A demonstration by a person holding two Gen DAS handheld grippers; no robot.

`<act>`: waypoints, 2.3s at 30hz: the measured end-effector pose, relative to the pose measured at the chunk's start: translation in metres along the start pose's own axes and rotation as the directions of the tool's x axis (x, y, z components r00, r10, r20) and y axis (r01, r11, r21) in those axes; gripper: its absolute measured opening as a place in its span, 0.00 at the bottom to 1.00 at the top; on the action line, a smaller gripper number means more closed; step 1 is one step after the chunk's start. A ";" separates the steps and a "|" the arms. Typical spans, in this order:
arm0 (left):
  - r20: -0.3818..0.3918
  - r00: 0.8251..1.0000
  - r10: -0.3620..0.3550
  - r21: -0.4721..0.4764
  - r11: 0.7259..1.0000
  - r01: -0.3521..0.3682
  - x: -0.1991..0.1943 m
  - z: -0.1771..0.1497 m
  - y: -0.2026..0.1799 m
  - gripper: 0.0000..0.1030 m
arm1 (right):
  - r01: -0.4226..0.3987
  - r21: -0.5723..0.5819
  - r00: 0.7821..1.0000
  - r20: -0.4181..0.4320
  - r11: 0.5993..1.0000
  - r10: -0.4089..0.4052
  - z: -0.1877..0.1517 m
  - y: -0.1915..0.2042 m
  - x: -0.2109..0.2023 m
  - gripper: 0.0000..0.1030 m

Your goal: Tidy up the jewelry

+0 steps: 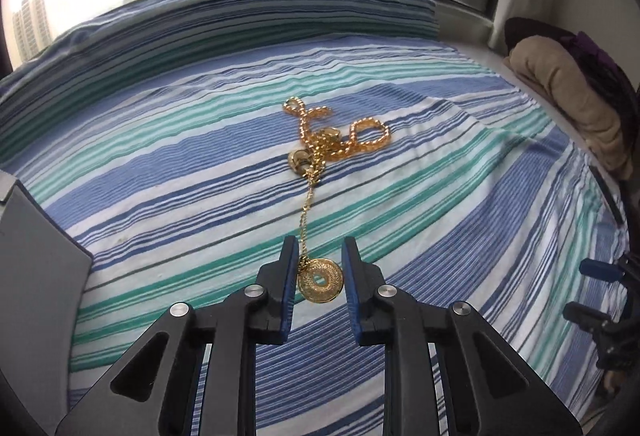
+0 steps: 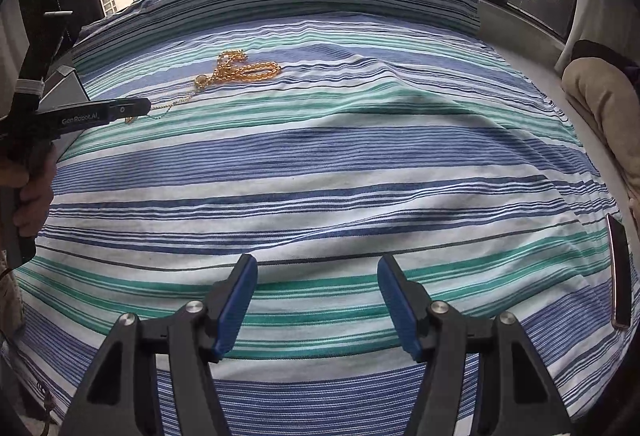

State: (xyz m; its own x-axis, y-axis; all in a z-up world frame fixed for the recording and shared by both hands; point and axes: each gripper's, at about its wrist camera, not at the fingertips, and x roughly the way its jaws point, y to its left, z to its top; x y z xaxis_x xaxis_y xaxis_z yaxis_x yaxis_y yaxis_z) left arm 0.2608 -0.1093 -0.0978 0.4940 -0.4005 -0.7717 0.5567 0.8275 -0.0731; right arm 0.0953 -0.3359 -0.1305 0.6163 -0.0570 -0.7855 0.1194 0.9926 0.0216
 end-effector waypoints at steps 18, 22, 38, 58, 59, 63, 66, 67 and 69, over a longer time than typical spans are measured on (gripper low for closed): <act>-0.090 0.996 0.019 -0.086 0.996 -0.026 -0.097 -0.125 0.023 0.20 | -0.044 -0.011 0.999 -0.007 0.999 0.044 -0.005 0.007 -0.007 0.62; -0.069 0.996 0.058 -0.112 0.992 -0.065 -0.113 -0.130 0.034 0.21 | -0.049 -0.038 0.999 -0.016 0.998 0.048 -0.006 0.015 -0.009 0.62; 0.022 0.976 0.216 -0.395 0.899 -0.190 -0.123 -0.125 0.081 0.83 | -0.361 -0.015 0.932 -0.041 0.933 0.360 0.153 0.035 0.052 0.62; 0.006 0.967 0.256 -0.506 0.834 -0.218 -0.188 -0.190 0.081 0.85 | -0.327 -0.008 0.945 0.028 0.945 0.327 0.231 0.071 0.079 0.08; 0.013 0.968 0.251 -0.504 0.838 -0.211 -0.189 -0.188 0.078 0.85 | -0.344 -0.029 0.938 0.035 0.939 0.345 0.228 0.068 0.061 0.08; 0.042 0.969 0.244 -0.480 0.856 -0.195 -0.197 -0.181 0.064 0.85 | -0.390 -0.107 0.917 0.046 0.915 0.396 0.224 0.066 -0.005 0.08; 0.063 0.967 0.247 -0.458 0.868 -0.192 -0.206 -0.179 0.054 0.85 | -0.408 -0.153 0.906 0.050 0.900 0.420 0.209 0.068 -0.046 0.08; 0.068 0.966 0.250 -0.453 0.870 -0.193 -0.209 -0.178 0.052 0.85 | -0.422 -0.165 0.899 0.047 0.891 0.435 0.203 0.068 -0.057 0.08; 0.077 0.964 0.255 -0.445 0.874 -0.196 -0.214 -0.178 0.048 0.85 | -0.439 -0.186 0.890 0.045 0.879 0.454 0.190 0.067 -0.079 0.08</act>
State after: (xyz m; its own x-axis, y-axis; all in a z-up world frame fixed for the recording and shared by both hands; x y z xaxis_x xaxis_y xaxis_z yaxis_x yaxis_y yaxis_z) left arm 0.0627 0.0863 -0.0486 0.6694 -0.2052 -0.7140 0.0927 0.9767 -0.1937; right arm 0.2030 -0.2855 0.0503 0.6375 0.3948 -0.6616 -0.3105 0.9176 0.2483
